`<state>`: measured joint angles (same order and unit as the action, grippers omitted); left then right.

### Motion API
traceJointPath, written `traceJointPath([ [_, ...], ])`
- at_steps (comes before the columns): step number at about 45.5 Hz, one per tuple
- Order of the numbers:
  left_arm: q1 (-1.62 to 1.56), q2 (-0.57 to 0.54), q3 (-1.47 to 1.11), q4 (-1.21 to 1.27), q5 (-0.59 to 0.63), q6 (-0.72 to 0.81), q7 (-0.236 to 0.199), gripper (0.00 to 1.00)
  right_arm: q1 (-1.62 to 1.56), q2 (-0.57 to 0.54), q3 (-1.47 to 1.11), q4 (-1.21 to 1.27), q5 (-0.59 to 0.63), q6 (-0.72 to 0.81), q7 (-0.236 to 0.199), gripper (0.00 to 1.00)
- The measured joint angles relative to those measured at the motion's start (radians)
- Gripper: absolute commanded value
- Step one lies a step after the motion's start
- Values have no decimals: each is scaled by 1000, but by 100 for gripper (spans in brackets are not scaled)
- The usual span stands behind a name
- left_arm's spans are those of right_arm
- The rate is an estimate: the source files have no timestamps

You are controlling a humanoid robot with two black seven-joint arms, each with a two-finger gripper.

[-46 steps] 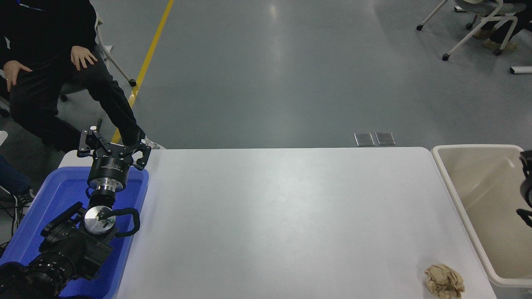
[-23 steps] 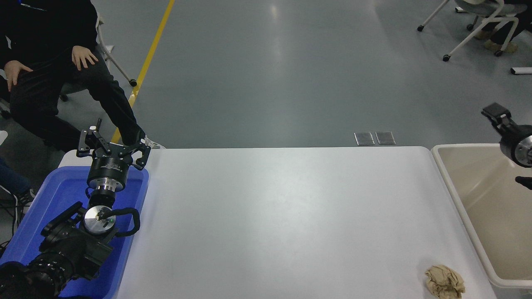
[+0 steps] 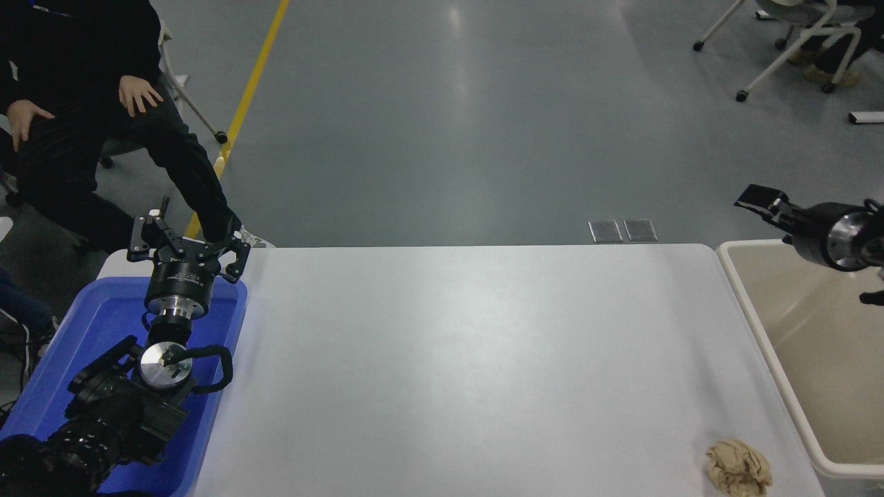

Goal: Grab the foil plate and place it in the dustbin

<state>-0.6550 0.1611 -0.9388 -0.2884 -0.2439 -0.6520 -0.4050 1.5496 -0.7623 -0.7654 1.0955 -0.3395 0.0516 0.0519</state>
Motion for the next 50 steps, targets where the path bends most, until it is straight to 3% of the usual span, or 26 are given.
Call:
traceJointPath([
  [33, 0, 0, 0, 0, 0, -1, 0, 99, 395, 199, -247, 278, -57, 297, -4, 100],
  [50, 0, 0, 0, 0, 0, -1, 0, 99, 571, 419, -358, 336, -20, 503, -6, 100],
])
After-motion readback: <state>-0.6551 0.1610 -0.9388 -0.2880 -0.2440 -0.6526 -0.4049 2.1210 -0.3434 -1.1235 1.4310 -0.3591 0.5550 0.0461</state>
